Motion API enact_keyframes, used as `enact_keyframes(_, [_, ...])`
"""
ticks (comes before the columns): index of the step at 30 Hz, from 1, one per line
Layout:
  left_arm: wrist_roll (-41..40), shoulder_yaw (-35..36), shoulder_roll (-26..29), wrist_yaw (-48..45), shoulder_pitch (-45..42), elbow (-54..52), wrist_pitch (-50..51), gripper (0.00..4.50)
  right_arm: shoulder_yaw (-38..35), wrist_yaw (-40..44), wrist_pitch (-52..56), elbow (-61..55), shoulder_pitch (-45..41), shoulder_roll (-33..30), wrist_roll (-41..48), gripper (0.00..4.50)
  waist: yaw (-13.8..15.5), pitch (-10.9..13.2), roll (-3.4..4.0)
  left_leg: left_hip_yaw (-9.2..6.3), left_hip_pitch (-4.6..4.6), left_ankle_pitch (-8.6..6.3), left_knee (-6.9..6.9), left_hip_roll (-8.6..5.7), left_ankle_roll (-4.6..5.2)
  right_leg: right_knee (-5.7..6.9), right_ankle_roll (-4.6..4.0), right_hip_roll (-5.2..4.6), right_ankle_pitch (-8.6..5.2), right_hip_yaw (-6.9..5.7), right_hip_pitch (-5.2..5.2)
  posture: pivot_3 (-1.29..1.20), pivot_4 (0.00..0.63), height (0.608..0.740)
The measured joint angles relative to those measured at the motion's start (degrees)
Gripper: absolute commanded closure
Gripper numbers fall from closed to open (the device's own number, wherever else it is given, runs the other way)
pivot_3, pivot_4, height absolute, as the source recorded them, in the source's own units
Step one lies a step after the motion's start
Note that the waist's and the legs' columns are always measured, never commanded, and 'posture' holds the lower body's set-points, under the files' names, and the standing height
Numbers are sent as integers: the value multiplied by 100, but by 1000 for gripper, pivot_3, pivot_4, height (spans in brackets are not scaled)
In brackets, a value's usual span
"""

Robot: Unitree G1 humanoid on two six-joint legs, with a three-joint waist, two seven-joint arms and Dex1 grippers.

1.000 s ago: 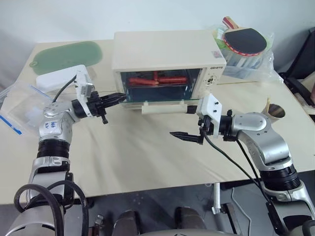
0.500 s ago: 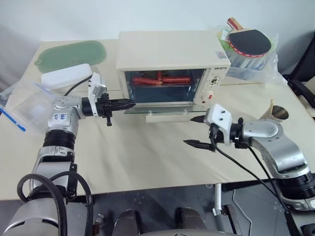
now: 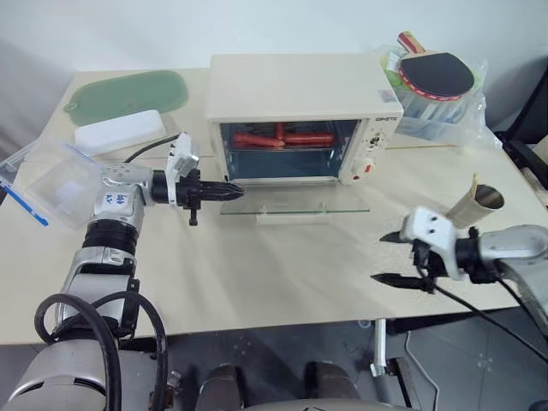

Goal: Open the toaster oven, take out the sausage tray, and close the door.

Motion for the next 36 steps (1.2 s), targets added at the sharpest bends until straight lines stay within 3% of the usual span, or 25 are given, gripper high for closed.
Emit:
enact_keyframes(4, [271,-126,7,84,1,148,-141,4457,-504,52,144,-284,3,-153,344,0,18,2,-4,-1,-2,-2,7,0,4,0,0,0,0,0,3,0,150,740])
enact_keyframes(8, [637,-394,35,110,33,217,-414,4457,-175,-369,196,-420,-764,128,367,0,4,3,-5,-2,-3,-2,14,1,4,6,-1,-1,0,1,2,0,150,740])
enact_keyframes(15, [760,-469,-116,92,67,226,-577,4457,1670,-1460,-166,-159,-2294,1447,-760,0,-27,4,-5,2,-13,-2,13,5,4,12,-1,0,0,0,-13,0,150,740])
enact_keyframes(20, [633,-284,-132,201,295,73,-635,4457,2720,-2104,-454,785,-3177,2389,-1811,0,-47,4,-4,2,-14,-2,18,5,3,29,-1,-1,0,0,-18,0,150,740])
enact_keyframes(27, [-388,561,-382,592,1451,-1333,-268,4457,3397,-2953,-1150,2692,-4076,3205,-3236,0,-180,4,-4,3,-24,-1,18,5,3,85,-1,-9,0,0,-59,0,150,740])
enact_keyframes(33, [-1143,1269,-684,1520,2504,-2853,-10,4457,3727,-3275,-1735,3848,-4432,3704,-4002,0,-382,4,-3,1,-17,-1,8,6,1,97,-1,-10,0,-1,-65,0,150,740])
enact_keyframes(36, [-1364,1448,-807,2058,3094,-3513,225,3649,3792,-3330,-1932,4150,-4490,3852,-4287,0,-479,4,-3,-6,-18,-1,3,6,1,100,-1,-10,0,-1,-65,0,150,740])
